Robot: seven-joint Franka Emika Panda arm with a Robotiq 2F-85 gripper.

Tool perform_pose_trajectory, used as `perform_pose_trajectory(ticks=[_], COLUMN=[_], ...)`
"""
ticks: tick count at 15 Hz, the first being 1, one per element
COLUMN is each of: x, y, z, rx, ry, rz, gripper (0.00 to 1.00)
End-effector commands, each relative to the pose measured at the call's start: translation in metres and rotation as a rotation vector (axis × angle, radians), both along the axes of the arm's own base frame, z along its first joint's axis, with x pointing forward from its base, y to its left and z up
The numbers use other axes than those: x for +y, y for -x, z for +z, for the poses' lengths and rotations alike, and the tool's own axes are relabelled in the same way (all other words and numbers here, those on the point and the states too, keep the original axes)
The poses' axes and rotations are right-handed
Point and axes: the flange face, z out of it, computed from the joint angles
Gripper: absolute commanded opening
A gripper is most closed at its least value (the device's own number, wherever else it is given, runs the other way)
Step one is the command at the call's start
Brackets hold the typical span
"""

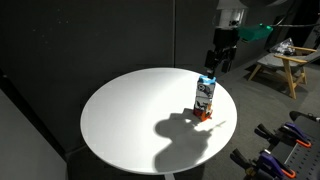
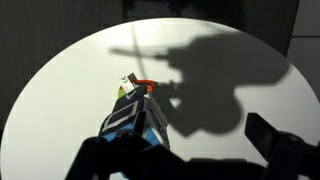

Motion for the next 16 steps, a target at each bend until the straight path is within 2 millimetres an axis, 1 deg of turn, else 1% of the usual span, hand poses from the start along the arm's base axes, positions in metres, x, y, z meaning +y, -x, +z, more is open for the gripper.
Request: perform_pose_trajectory(ticks=[1,7,8,9,16], x=[0.002,0.013,0.014,0.014,0.016], y=[0.017,0.025,0.024,0.016,0.018], z=[0.017,0.028,0.028,0.023,0.025], rx=[-0.033,-0.052,-0.071,-0.052,-0.056], ry=[0.016,0.001,-0.011,0.004,0.004], rz=[0.053,0.067,0.064,0.05,0.055], gripper=[1.0,1.0,1.0,1.0,1.0])
